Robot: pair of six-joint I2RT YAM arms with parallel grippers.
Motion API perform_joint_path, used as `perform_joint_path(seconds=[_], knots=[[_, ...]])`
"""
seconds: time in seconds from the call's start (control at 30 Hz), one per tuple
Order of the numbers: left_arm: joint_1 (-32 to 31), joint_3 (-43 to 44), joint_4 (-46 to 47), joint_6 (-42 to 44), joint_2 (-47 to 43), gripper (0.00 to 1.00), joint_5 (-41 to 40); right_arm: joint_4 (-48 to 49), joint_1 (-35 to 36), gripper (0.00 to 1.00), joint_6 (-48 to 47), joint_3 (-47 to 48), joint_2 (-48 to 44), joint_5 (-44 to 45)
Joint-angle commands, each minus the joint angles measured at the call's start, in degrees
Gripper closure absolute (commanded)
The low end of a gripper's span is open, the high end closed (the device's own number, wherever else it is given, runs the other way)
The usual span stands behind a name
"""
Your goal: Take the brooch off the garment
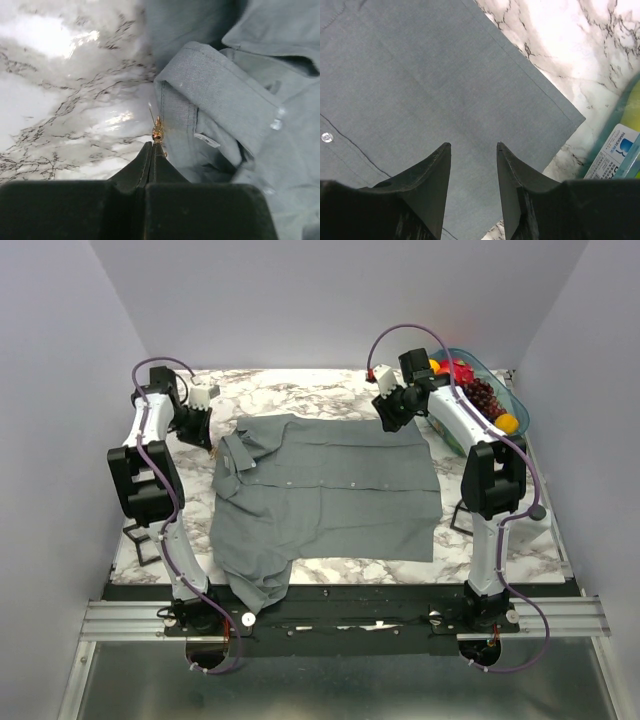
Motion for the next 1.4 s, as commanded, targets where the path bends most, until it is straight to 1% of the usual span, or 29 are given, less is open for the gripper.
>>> perform_joint_path(seconds=[0.0,0.07,0.13,0.2,0.23,0.27,0.3,0.37,0.4,0.47,0.5,0.53,0.6,0.63,0.73,0.77,0.83,0.9,1.03,1.17,1.37], knots=[[-0.6,6.9,-4.8,1.9,-5.0,1.00,11.4,-0.4,0.5,0.50,1.1,4.4,-0.9,-4.3],[-1.5,8.9,-6.9,2.6,-5.5,1.00,12.6,-0.1,0.4,0.50,3.0,6.4,-1.6,-5.5],[-2.0,10.4,-7.2,2.7,-7.1,1.00,15.5,-0.3,0.5,0.50,5.9,8.4,-1.9,-7.2],[-2.6,10.5,-6.8,3.0,-8.3,1.00,18.7,-0.5,0.4,0.50,7.3,11.7,-3.2,-13.6],[-3.0,10.5,-5.7,2.8,-8.9,1.00,22.1,-0.4,0.5,0.50,8.8,12.6,-3.7,-16.5],[-3.5,10.4,-4.9,1.7,-10.1,1.00,23.5,0.0,0.5,0.50,9.4,13.7,-4.1,-22.4],[-4.8,10.8,-4.0,1.0,-10.6,1.00,24.9,0.4,0.4,0.50,10.0,15.7,-4.9,-25.0],[-6.5,11.4,-0.8,-1.5,-12.0,1.00,29.9,4.0,0.5,0.50,13.6,16.3,-6.0,-30.5],[-8.4,11.6,0.6,-4.7,-12.4,1.00,31.7,5.5,0.5,0.50,15.2,16.3,-6.5,-32.0],[-10.4,10.8,7.8,-9.0,-14.4,1.00,35.4,9.2,0.5,0.50,20.5,17.0,-7.6,-36.1],[-11.7,8.7,11.2,-11.6,-15.2,1.00,36.1,10.1,0.5,0.50,22.5,17.4,-7.7,-37.1],[-15.1,7.3,18.8,-16.2,-16.2,1.00,36.6,11.0,0.5,0.50,26.6,18.3,-7.9,-37.9],[-18.5,5.5,25.0,-20.5,-18.1,1.00,37.9,13.5,0.5,0.50,29.9,18.4,-8.4,-40.0],[-21.0,5.8,29.6,-24.9,-18.2,1.00,38.4,14.2,0.5,0.50,33.1,17.6,-8.8,-40.9],[-23.2,8.0,36.0,-32.0,-17.4,1.00,40.0,16.6,0.5,0.50,35.3,15.0,-11.4,-43.7],[-23.8,8.1,37.8,-35.5,-17.7,1.00,40.0,17.4,0.5,0.50,35.8,12.8,-12.9,-44.2],[-24.4,6.0,43.5,-38.8,-18.8,1.00,39.5,18.4,0.4,0.48,37.5,10.4,-14.3,-46.4],[-25.5,5.1,44.9,-40.1,-20.8,1.00,38.7,20.4,0.5,0.47,39.4,7.9,-15.8,-47.9],[-26.9,4.6,42.6,-38.7,-22.6,1.00,38.1,22.9,0.5,0.47,42.9,7.3,-16.8,-49.3],[-27.5,3.0,41.8,-38.3,-24.6,1.00,38.3,24.7,0.5,0.47,44.6,6.9,-16.7,-50.1],[-27.7,1.9,40.9,-37.5,-25.7,1.00,38.3,29.4,0.6,0.46,49.0,4.1,-17.5,-54.8]])
